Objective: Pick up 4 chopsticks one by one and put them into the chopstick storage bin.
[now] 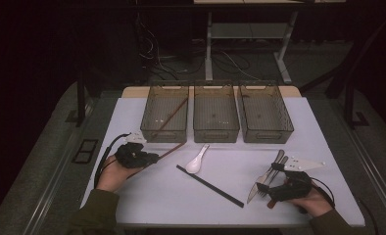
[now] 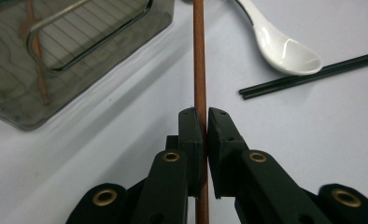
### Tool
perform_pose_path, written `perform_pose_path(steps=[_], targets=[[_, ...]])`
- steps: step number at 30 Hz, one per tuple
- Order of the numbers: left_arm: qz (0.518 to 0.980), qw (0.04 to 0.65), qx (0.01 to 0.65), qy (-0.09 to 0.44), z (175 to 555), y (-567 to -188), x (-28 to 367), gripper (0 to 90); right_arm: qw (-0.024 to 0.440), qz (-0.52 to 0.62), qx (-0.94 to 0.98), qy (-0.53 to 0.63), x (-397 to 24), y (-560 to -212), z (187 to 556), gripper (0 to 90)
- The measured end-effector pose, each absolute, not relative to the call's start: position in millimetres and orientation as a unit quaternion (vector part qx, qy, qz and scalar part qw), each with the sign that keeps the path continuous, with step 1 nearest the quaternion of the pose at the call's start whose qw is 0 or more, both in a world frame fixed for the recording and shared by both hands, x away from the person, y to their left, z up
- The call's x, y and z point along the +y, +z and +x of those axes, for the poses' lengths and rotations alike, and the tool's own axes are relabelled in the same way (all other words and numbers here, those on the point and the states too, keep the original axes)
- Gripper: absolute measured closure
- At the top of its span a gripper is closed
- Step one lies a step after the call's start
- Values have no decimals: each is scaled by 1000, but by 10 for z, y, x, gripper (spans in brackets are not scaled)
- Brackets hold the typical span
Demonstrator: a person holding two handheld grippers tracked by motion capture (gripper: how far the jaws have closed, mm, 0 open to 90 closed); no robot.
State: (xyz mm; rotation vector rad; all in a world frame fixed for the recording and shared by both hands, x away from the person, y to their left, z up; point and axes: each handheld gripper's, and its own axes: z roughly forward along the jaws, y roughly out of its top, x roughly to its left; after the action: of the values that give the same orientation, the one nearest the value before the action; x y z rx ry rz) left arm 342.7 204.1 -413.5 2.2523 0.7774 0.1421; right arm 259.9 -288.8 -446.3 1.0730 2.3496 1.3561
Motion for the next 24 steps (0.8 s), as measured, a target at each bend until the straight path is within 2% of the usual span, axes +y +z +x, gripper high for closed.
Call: perform_pose_path(steps=[24], targets=[[863, 397, 306, 61, 3517, -3874, 1825, 835, 112, 365, 801, 461, -2885, -4466, 2602, 25]])
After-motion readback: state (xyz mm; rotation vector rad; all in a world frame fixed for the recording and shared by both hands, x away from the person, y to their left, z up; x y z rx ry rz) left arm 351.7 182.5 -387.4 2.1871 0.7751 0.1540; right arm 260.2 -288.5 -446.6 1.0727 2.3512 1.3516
